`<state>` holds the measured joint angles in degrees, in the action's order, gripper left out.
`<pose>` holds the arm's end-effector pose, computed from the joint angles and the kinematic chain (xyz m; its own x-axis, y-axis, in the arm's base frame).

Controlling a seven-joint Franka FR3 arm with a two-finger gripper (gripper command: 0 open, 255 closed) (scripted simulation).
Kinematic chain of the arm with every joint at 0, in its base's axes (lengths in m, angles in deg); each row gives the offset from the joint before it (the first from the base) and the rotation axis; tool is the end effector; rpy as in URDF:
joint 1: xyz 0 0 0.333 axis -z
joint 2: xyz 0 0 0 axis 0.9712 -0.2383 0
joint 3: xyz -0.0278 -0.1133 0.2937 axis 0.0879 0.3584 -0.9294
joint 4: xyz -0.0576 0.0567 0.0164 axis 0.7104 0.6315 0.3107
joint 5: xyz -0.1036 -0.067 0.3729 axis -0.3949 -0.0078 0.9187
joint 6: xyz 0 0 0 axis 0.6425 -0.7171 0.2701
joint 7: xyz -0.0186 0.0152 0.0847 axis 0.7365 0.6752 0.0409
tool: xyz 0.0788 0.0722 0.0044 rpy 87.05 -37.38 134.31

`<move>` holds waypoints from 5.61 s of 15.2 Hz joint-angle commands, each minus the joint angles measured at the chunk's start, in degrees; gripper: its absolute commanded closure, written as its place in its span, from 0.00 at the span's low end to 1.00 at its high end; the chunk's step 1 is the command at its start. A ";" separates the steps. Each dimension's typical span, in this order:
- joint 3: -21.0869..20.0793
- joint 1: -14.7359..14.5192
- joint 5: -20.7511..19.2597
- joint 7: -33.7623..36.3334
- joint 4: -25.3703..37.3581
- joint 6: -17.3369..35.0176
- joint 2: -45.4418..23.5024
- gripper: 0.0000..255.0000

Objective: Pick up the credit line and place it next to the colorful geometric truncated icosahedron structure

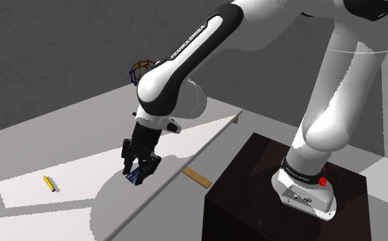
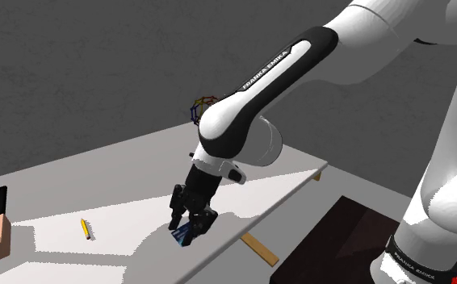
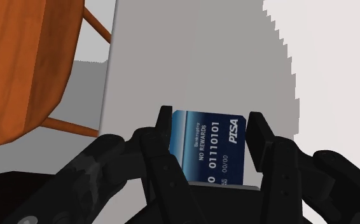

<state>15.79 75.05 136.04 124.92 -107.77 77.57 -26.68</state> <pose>0.3993 0.3380 0.3193 0.0105 -0.8342 -0.5513 -0.9999 -0.0100 -0.0039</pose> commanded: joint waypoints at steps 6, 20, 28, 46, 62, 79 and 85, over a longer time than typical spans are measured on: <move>0.49 0.69 -1.19 3.12 0.84 -5.38 5.01 1.00; 2.17 1.87 -3.75 9.10 4.56 -16.37 13.36 1.00; 3.36 2.44 -5.31 12.25 7.77 -22.29 16.69 1.00; 5.82 3.71 -8.96 19.05 17.69 -34.62 20.49 1.00; 19.90 11.76 -12.26 2.53 21.31 -47.13 16.87 1.00; 30.15 20.99 -19.44 -9.74 44.12 -60.92 -2.13 1.00; 32.33 23.90 -21.42 -11.95 59.14 -67.56 -12.83 1.00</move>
<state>47.82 98.48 114.90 113.26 -51.35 11.28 -37.71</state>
